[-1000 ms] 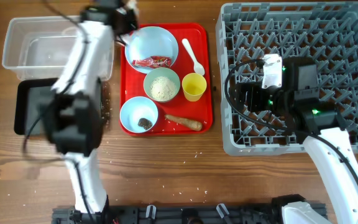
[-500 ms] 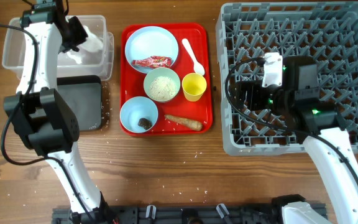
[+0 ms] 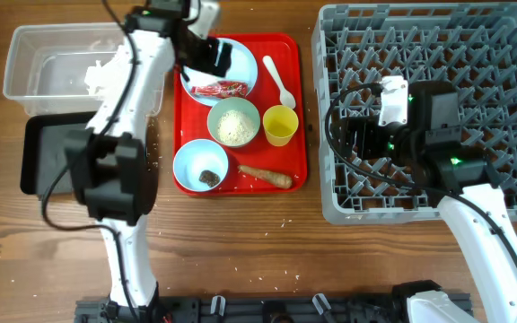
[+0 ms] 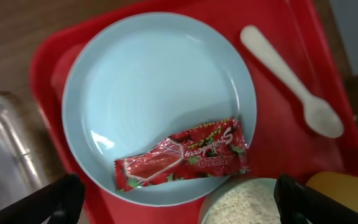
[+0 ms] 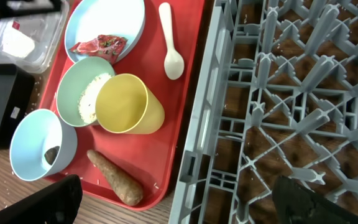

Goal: Sort waste into correct bins and load items into the dishwasher rack

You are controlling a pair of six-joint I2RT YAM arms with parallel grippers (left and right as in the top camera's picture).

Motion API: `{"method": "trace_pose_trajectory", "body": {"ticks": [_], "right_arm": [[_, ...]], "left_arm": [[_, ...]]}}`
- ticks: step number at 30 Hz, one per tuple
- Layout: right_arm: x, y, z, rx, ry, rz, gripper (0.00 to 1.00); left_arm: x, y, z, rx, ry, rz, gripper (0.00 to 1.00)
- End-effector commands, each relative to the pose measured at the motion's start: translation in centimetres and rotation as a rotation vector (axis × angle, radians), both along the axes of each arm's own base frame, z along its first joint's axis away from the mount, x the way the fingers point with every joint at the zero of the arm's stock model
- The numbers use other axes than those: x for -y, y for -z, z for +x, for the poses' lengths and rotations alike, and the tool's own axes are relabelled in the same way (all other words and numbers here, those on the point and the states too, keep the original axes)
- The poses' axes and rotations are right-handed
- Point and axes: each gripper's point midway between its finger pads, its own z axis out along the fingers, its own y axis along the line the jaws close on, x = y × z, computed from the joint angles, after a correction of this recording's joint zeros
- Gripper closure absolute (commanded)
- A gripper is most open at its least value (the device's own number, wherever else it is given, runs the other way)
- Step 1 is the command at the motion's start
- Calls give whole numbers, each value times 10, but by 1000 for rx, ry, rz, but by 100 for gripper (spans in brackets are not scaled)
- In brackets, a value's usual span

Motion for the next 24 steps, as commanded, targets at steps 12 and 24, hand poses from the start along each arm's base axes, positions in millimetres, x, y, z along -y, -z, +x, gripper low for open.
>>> {"method": "trace_pose_trajectory", "body": {"ticks": [12, 24], "right_arm": [[-4, -7, 2, 0, 7, 31, 0], [-4, -7, 1, -3, 7, 30, 0]], "left_arm": [[7, 121, 0, -146, 108, 87, 78], [-19, -1, 64, 99, -291, -111, 96]]}}
